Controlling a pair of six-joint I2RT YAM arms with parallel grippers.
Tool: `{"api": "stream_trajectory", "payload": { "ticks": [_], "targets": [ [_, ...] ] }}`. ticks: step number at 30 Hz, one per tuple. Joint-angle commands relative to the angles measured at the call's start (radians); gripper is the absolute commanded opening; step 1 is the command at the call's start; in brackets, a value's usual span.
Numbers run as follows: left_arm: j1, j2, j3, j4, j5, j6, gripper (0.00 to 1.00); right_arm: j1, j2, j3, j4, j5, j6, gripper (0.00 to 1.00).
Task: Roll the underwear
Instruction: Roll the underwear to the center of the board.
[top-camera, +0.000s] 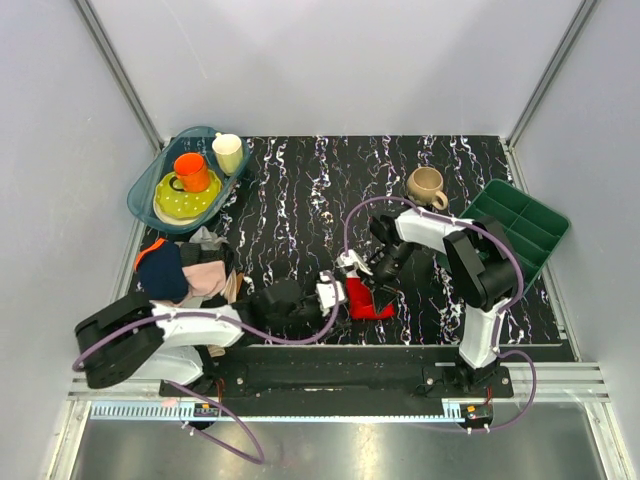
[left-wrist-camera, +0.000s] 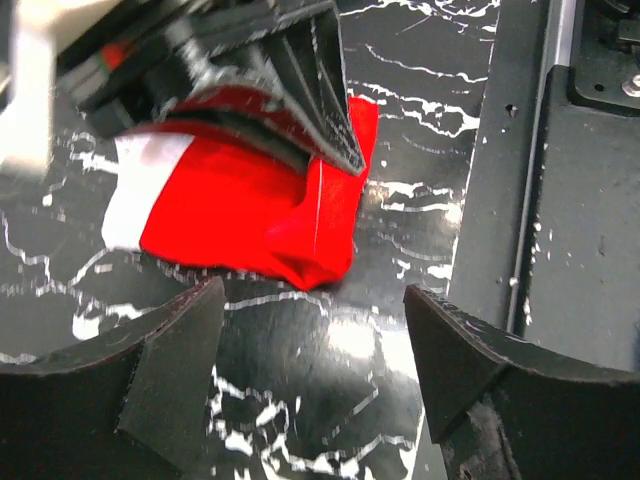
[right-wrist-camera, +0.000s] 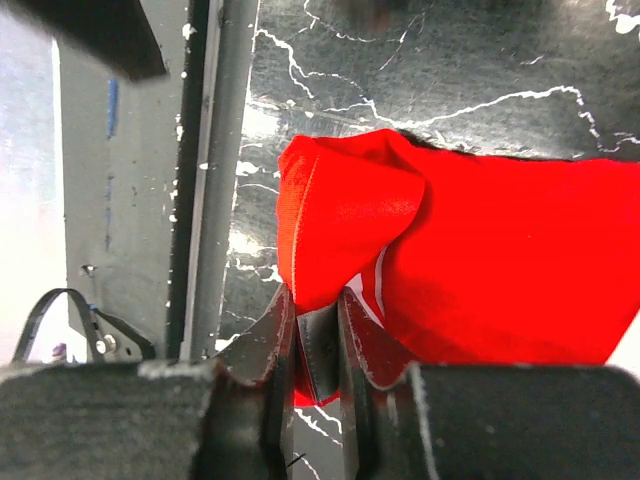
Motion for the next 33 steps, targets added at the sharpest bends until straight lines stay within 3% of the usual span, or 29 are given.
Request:
{"api": "stream_trajectory", "payload": {
  "ticks": [1,8,12,17,18,21,22,23,29,33],
  "targets": [
    [-0.057,0.148,0.161,0.005,-0.064,0.142,0.76,-0.014,0.019,0.030,-0.098,-0.040,0.005,0.15],
    [-0.085,0.321,0.292,-0.076,-0.085,0.210,0.75,-0.026,0.021,0.017,-0.099,-0.038,0.001,0.17],
    [-0.086,0.378,0.338,-0.133,-0.067,0.214,0.63,-0.037,0.021,0.017,-0.098,-0.049,-0.001,0.18],
    [-0.088,0.397,0.341,-0.127,-0.035,0.194,0.56,-0.041,0.024,0.008,-0.078,-0.055,0.008,0.19],
    [-0.088,0.398,0.344,-0.126,-0.026,0.190,0.52,-0.041,0.024,0.007,-0.073,-0.055,0.013,0.20],
    [-0.085,0.417,0.364,-0.158,0.010,0.179,0.28,-0.046,0.016,-0.001,-0.055,-0.057,0.031,0.24],
    [-0.085,0.424,0.376,-0.168,0.014,0.162,0.15,-0.049,0.004,-0.007,-0.047,-0.057,0.046,0.29],
    [-0.080,0.436,0.382,-0.182,0.030,0.147,0.12,-0.059,-0.005,-0.013,-0.026,-0.054,0.056,0.32],
    [0.015,0.461,0.362,-0.169,0.190,-0.022,0.07,-0.142,-0.160,-0.070,0.082,-0.054,0.131,0.49],
    [0.105,0.510,0.402,-0.222,0.304,-0.094,0.06,-0.245,-0.299,-0.082,0.122,-0.045,0.148,0.51]
  ]
}}
